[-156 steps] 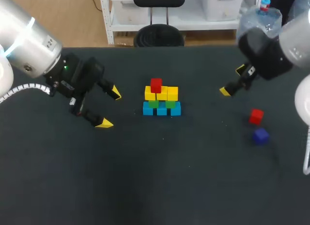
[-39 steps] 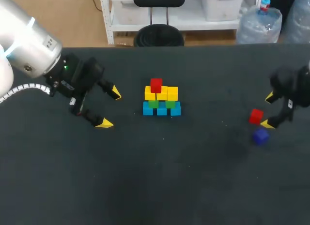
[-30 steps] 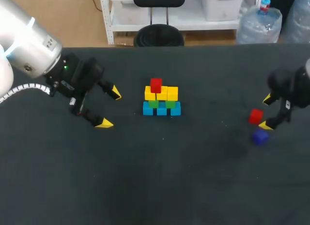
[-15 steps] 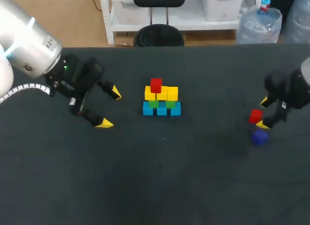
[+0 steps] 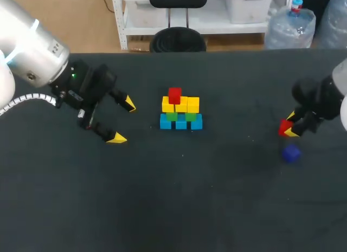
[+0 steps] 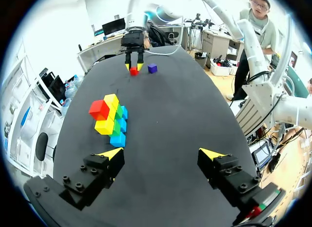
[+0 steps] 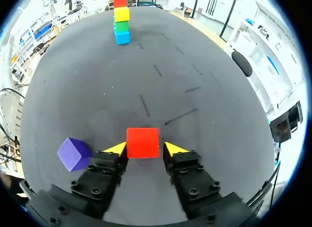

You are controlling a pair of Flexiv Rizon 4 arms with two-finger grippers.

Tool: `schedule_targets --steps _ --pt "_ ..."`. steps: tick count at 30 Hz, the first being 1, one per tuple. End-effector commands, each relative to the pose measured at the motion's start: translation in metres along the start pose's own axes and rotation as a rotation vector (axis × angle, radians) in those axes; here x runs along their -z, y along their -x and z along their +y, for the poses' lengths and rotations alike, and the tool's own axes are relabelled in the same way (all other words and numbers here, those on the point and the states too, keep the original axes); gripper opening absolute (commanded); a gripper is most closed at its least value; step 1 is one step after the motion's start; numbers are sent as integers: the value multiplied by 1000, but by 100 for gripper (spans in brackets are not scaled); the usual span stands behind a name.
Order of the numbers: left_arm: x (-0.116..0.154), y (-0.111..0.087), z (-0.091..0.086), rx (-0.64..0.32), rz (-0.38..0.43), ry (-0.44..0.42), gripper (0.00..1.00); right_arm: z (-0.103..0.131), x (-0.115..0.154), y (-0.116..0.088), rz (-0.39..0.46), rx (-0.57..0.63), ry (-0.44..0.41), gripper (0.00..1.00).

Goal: Place the blue cubes, place green cubes on the blue cubes, place the yellow cubes on the green cubes, then place the red cubes on the yellow cubes, and place purple cube on the red cubes.

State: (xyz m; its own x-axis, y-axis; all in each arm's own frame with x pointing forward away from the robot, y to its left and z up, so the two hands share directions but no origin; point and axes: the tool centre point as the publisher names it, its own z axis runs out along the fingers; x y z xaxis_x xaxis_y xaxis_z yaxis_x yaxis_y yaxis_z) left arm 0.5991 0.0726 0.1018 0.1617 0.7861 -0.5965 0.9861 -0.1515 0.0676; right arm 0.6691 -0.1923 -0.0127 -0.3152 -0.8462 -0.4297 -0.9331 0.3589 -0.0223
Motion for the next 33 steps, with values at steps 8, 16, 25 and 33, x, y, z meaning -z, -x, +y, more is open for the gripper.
schedule_targets --steps 8,16,25,33 --pt "0 0 0 -1 1 0 100 -5 5 9 -18 0 7 0" --pt "0 0 0 -1 1 0 100 -12 24 38 -29 22 -5 0" --pt "0 0 0 -1 1 0 100 -8 41 88 -45 81 24 0" --pt "0 0 0 -1 1 0 100 5 34 130 -52 119 64 0"
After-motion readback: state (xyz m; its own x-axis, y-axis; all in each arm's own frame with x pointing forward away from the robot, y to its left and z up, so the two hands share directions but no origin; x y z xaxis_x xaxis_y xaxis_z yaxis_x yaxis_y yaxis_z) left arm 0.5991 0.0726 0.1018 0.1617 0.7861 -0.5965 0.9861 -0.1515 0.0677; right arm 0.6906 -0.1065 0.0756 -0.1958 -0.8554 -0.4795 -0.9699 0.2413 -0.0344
